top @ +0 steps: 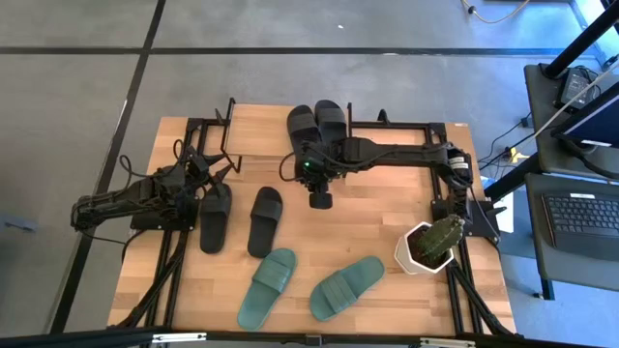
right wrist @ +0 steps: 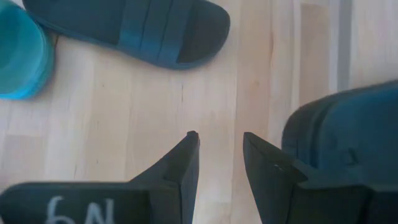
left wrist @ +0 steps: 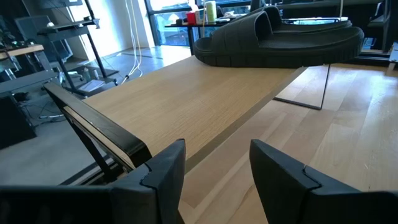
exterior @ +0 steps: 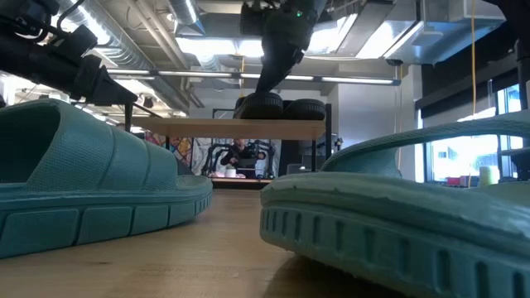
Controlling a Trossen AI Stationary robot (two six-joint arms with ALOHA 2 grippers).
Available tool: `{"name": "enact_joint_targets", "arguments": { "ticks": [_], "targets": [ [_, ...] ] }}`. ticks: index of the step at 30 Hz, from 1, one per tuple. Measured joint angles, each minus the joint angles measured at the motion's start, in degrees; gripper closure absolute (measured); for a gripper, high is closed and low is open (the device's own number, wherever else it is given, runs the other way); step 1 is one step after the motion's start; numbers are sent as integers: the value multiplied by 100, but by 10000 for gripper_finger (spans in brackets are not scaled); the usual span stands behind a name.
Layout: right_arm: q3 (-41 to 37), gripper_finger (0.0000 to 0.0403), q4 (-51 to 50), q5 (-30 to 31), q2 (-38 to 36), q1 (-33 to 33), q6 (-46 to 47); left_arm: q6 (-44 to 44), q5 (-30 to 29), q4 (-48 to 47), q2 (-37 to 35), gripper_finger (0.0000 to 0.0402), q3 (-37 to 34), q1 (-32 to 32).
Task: Pick and place slides into the shelf
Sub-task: Put the black slide on the shelf
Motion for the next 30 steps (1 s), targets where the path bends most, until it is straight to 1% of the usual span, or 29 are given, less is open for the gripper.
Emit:
{"name": "enact_joint_targets", "arguments": {
  "ticks": [17,25,30],
  "targets": [
    [0,277,533,17,120,-298,-32,1,3,2,0,230,0,0],
    [0,277,1073,47,120,-318,-110,1,3,2,2,230,0,-2],
    [0,277,1111,54,120,-323,-177,1,3,2,0,230,0,-2]
  ]
}}
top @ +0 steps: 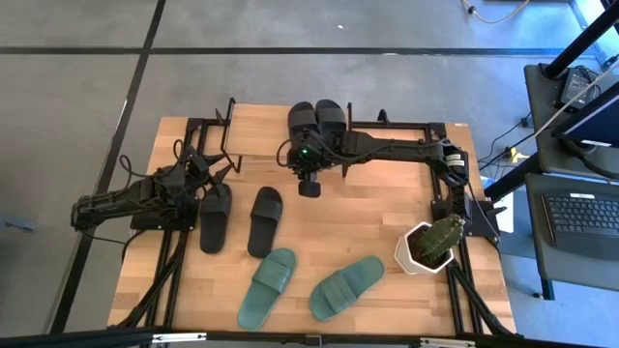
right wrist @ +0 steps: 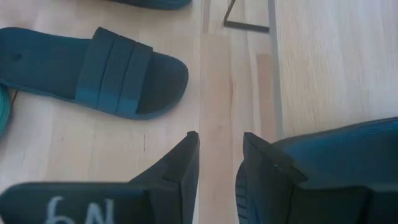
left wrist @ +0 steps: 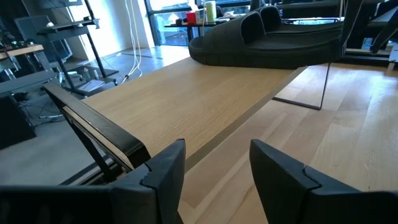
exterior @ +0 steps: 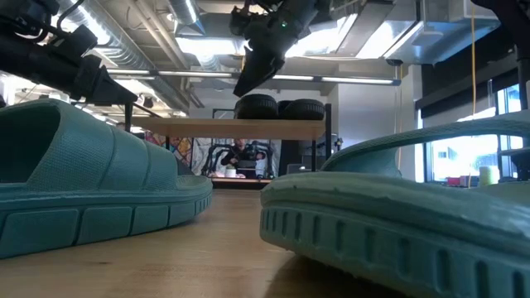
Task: Pick and place slides into the shelf
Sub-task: Put the black slide on the shelf
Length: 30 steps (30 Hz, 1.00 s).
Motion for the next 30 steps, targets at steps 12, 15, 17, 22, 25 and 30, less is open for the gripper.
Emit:
{"name": "enact_joint_targets", "arguments": {
  "ticks": [12,15,17,22,25,30],
  "targets": [
    [552,277,-875,-1,-273,406,426,-4,4,-1,1,230,1,2],
    [555,277,-1324,-54,-401,628,448,-4,4,-3,0,230,0,2],
    [555,277,-1485,-62,-434,777,445,-7,13,-2,0,230,0,2],
    [285,277,-1633,-214,-631,1011,437,-4,12,-4,0,230,1,2],
    [-310,277,-1505,-206,-922,1059,517,-4,11,-2,0,230,0,2],
    [-1896,277,-182,-208,-1924,1058,756,-2,9,-2,0,230,1,1]
  ]
}}
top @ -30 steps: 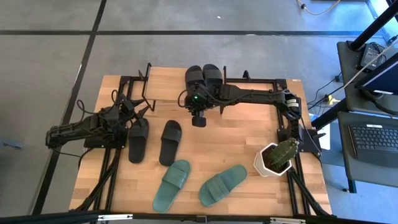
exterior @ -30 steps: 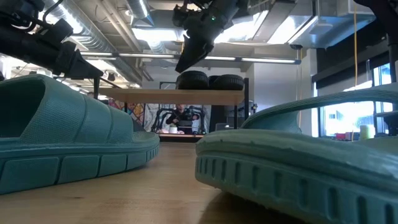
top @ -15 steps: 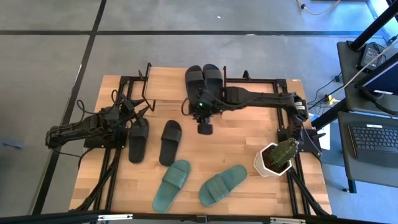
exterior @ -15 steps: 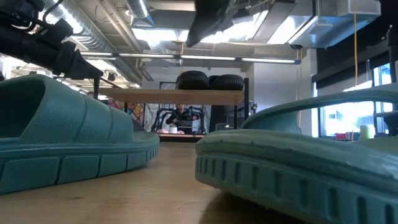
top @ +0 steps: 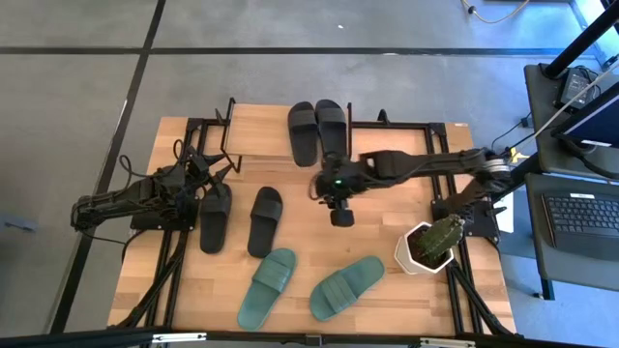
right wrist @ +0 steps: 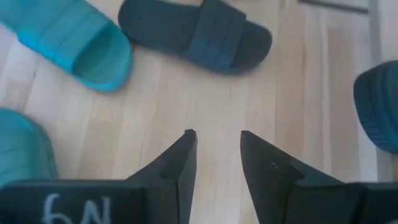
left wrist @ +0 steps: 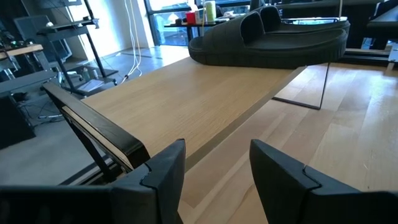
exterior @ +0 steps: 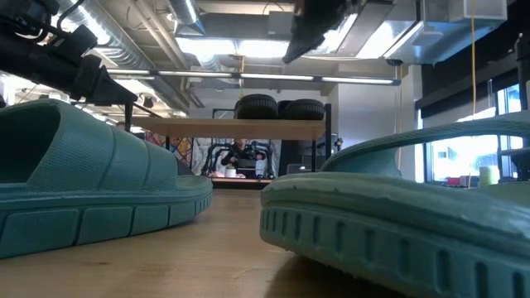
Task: Pick and place slides into the shelf
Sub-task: Put the black slide on the shelf
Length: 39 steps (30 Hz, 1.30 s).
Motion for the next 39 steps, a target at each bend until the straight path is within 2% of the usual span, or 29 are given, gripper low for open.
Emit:
{"name": "enact_joint_targets", "arguments": {
  "ticks": [6,12,15,20,24,29,34,39],
  "targets": [
    [-1939,277,2041,2,-1238,0,-13,-4,0,2,0,230,0,0],
    [-3592,277,3293,9,-2159,-5,-58,-11,0,30,0,230,-1,-1],
    [-4358,277,3862,7,-2519,-86,-156,-314,76,38,1,230,0,1],
    [-5472,277,5019,10,-2987,-276,-147,-512,177,186,0,230,1,1],
    [-6017,277,5577,14,-3246,-447,170,-510,242,180,1,230,-1,-1],
    [-6426,277,5669,-4,-3457,-470,312,-443,1060,359,0,230,-1,-3],
    [-6973,277,6149,-2,-3933,-472,458,-131,2349,773,2,230,1,-22],
    [-7715,277,6312,0,-4840,-470,846,-24,2825,1218,0,230,-1,-270]
  ]
}}
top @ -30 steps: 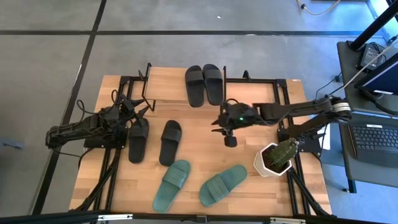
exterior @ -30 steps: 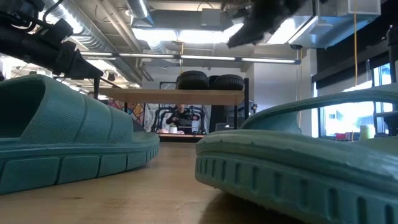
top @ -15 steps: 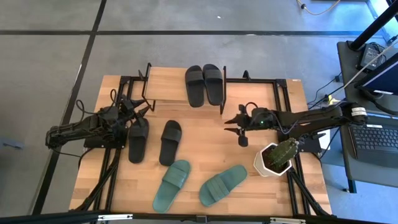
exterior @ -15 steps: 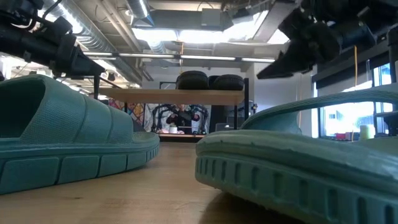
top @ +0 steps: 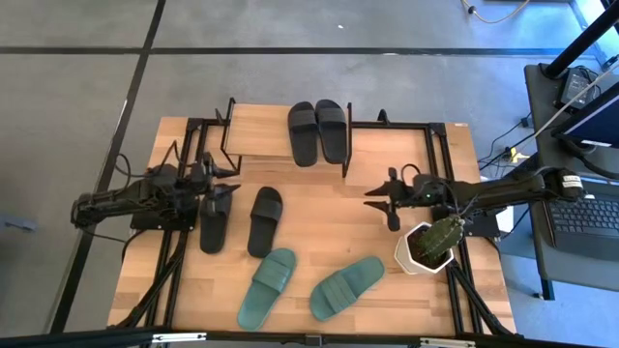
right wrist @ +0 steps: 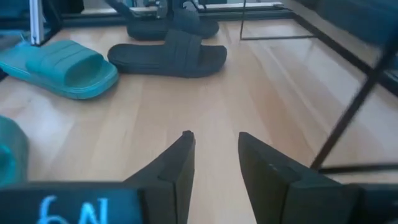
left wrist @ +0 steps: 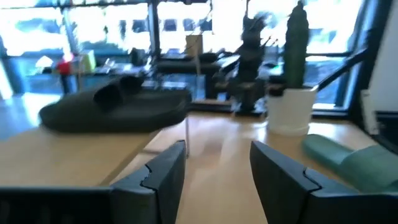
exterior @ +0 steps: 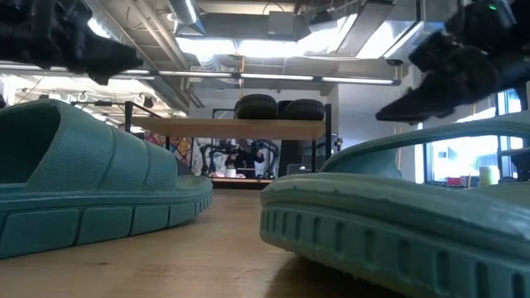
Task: Pick and place slides into the shelf
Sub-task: Put the black slide on the shelf
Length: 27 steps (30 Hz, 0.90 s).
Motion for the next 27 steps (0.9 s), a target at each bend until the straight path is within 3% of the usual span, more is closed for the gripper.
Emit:
{"name": "enact_joint_targets", "arguments": {
  "ticks": [8,12,21,27],
  "targets": [
    [-796,277,44,9,-1421,0,24,199,-87,1367,223,230,0,-642],
    [-825,277,-151,15,-1782,-2,-172,603,-631,1906,796,230,2,-1045],
    [-823,277,-202,17,-1857,-4,-272,1485,-1860,2018,3073,230,995,-2218],
    [-823,277,-240,22,-1857,-4,-248,1500,-3374,615,4917,230,2280,-3274]
  ]
}}
